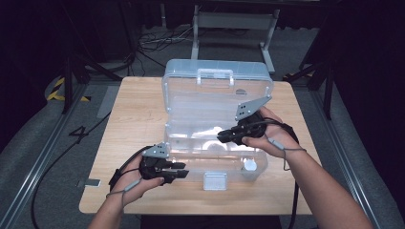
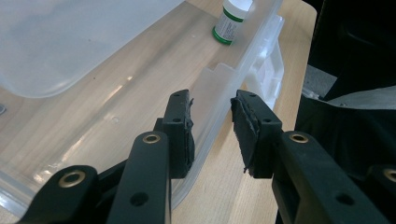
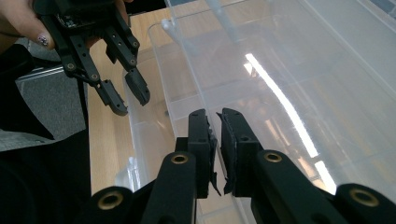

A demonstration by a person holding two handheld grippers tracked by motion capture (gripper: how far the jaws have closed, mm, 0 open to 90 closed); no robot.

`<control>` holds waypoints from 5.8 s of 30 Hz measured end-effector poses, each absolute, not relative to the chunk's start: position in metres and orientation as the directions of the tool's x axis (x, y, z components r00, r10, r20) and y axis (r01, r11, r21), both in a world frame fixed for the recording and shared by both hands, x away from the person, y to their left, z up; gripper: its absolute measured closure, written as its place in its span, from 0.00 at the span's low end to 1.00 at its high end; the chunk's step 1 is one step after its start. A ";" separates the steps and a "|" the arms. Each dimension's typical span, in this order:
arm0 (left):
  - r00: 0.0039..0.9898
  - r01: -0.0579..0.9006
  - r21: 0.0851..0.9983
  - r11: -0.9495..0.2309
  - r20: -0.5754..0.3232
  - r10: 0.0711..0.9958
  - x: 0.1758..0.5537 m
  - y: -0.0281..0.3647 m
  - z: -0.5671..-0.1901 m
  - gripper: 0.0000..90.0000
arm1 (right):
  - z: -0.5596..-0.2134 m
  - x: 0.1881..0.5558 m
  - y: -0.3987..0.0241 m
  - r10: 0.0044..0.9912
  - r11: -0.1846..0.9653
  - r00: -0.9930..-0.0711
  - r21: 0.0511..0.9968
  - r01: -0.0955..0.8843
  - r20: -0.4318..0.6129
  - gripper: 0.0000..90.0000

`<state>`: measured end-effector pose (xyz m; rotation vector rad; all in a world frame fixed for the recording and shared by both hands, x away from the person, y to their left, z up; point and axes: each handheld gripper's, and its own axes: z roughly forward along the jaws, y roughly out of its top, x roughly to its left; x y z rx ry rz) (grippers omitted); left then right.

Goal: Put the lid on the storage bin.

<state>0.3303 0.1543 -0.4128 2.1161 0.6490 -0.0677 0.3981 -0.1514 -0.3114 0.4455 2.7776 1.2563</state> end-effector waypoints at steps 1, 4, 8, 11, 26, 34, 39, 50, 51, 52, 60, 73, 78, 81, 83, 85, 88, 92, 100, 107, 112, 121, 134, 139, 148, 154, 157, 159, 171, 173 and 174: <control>0.861 0.473 0.750 -0.463 -0.281 0.424 0.330 0.154 -0.413 0.75 | -0.312 0.398 -0.152 0.285 0.627 -0.957 0.743 0.234 0.061 0.92; 0.860 0.473 0.750 -0.462 -0.281 0.425 0.330 0.154 -0.413 0.75 | -0.313 0.397 -0.151 0.283 0.625 -0.957 0.745 0.231 0.059 0.92; 0.860 0.473 0.751 -0.460 -0.280 0.427 0.330 0.154 -0.413 0.75 | -0.314 0.396 -0.151 0.279 0.628 -0.958 0.742 0.233 0.065 0.92; 0.860 0.473 0.751 -0.460 -0.281 0.426 0.330 0.154 -0.413 0.75 | -0.314 0.395 -0.151 0.277 0.630 -0.959 0.742 0.232 0.064 0.92; 0.867 0.463 0.751 -0.471 -0.274 0.416 0.330 0.155 -0.408 0.71 | -0.316 0.390 -0.150 0.272 0.641 -0.961 0.737 0.216 0.046 0.92; 0.870 0.453 0.772 -0.445 -0.276 0.408 0.326 0.160 -0.394 0.73 | -0.317 0.389 -0.150 0.272 0.638 -0.961 0.740 0.214 0.043 0.92; 0.869 0.452 0.785 -0.423 -0.280 0.408 0.326 0.167 -0.382 0.82 | -0.317 0.389 -0.150 0.274 0.638 -0.961 0.740 0.212 0.039 0.92; 0.857 0.469 0.791 -0.394 -0.300 0.419 0.331 0.179 -0.359 0.96 | -0.318 0.388 -0.151 0.278 0.631 -0.960 0.746 0.212 0.038 0.92; 0.854 0.474 0.792 -0.386 -0.305 0.422 0.332 0.181 -0.357 0.98 | -0.318 0.388 -0.151 0.278 0.631 -0.960 0.746 0.213 0.039 0.92; 0.851 0.474 0.796 -0.377 -0.304 0.428 0.333 0.182 -0.355 0.99 | -0.318 0.388 -0.151 0.278 0.630 -0.960 0.746 0.213 0.039 0.92; 0.832 0.464 0.826 -0.321 -0.282 0.478 0.340 0.197 -0.333 1.00 | -0.319 0.387 -0.151 0.282 0.626 -0.959 0.751 0.211 0.034 0.92; 0.781 0.473 0.845 -0.249 -0.271 0.562 0.357 0.202 -0.319 1.00 | -0.320 0.385 -0.152 0.277 0.625 -0.960 0.753 0.205 0.031 0.92; 0.771 0.464 0.853 -0.240 -0.255 0.584 0.358 0.197 -0.312 1.00 | -0.322 0.383 -0.153 0.276 0.622 -0.961 0.756 0.202 0.030 0.92; 0.754 0.466 0.857 -0.222 -0.253 0.606 0.363 0.193 -0.307 1.00 | -0.323 0.382 -0.154 0.277 0.617 -0.960 0.760 0.203 0.031 0.92; 0.740 0.473 0.856 -0.209 -0.257 0.621 0.367 0.191 -0.306 1.00 | -0.324 0.381 -0.154 0.278 0.616 -0.960 0.762 0.201 0.028 0.92; 0.727 0.473 0.856 -0.207 -0.246 0.641 0.368 0.189 -0.304 1.00 | -0.325 0.379 -0.154 0.280 0.614 -0.960 0.764 0.198 0.024 0.91; 0.723 0.471 0.858 -0.205 -0.242 0.647 0.368 0.187 -0.303 1.00 | -0.323 0.376 -0.158 0.289 0.609 -0.957 0.770 0.190 0.007 0.91; 0.712 0.476 0.857 -0.197 -0.244 0.658 0.369 0.187 -0.303 1.00 | -0.320 0.371 -0.170 0.314 0.573 -0.949 0.793 0.207 0.021 0.91; 0.708 0.504 0.835 -0.222 -0.253 0.660 0.368 0.188 -0.307 1.00 | -0.316 0.362 -0.197 0.370 0.497 -0.928 0.834 0.239 0.045 0.93; 0.708 0.500 0.839 -0.216 -0.252 0.660 0.367 0.188 -0.311 1.00 | -0.317 0.357 -0.215 0.407 0.458 -0.912 0.851 0.255 0.054 0.94; 0.707 0.501 0.838 -0.217 -0.251 0.662 0.365 0.188 -0.312 1.00 | -0.319 0.355 -0.232 0.440 0.428 -0.895 0.860 0.277 0.070 0.95; 0.708 0.505 0.832 -0.232 -0.245 0.663 0.363 0.187 -0.312 1.00 | -0.323 0.353 -0.253 0.487 0.380 -0.868 0.872 0.309 0.095 0.99; 0.710 0.507 0.827 -0.242 -0.242 0.661 0.355 0.189 -0.316 1.00 | -0.334 0.352 -0.278 0.548 0.280 -0.823 0.893 0.353 0.153 1.00; 0.700 0.517 0.826 -0.226 -0.256 0.667 0.353 0.190 -0.321 1.00 | -0.335 0.354 -0.283 0.574 0.272 -0.804 0.892 0.362 0.151 1.00; 0.670 0.547 0.803 -0.238 -0.248 0.700 0.351 0.189 -0.333 1.00 | -0.338 0.354 -0.284 0.595 0.279 -0.787 0.877 0.392 0.162 1.00; 0.664 0.564 0.791 -0.239 -0.261 0.701 0.350 0.191 -0.339 1.00 | -0.340 0.353 -0.283 0.595 0.298 -0.786 0.863 0.408 0.166 1.00; 0.665 0.569 0.784 -0.247 -0.262 0.699 0.349 0.192 -0.340 1.00 | -0.341 0.352 -0.281 0.595 0.312 -0.787 0.855 0.415 0.165 1.00; 0.667 0.570 0.779 -0.262 -0.252 0.701 0.348 0.191 -0.341 1.00 | -0.342 0.351 -0.281 0.596 0.324 -0.786 0.847 0.421 0.163 1.00; 0.671 0.593 0.740 -0.319 -0.235 0.703 0.344 0.189 -0.340 1.00 | -0.343 0.346 -0.279 0.594 0.368 -0.788 0.816 0.446 0.163 1.00; 0.673 0.595 0.732 -0.331 -0.229 0.704 0.344 0.189 -0.340 1.00 | -0.343 0.345 -0.279 0.591 0.376 -0.790 0.811 0.449 0.163 1.00; 0.676 0.593 0.729 -0.341 -0.221 0.703 0.343 0.189 -0.340 1.00 | -0.342 0.345 -0.279 0.590 0.379 -0.790 0.807 0.453 0.167 1.00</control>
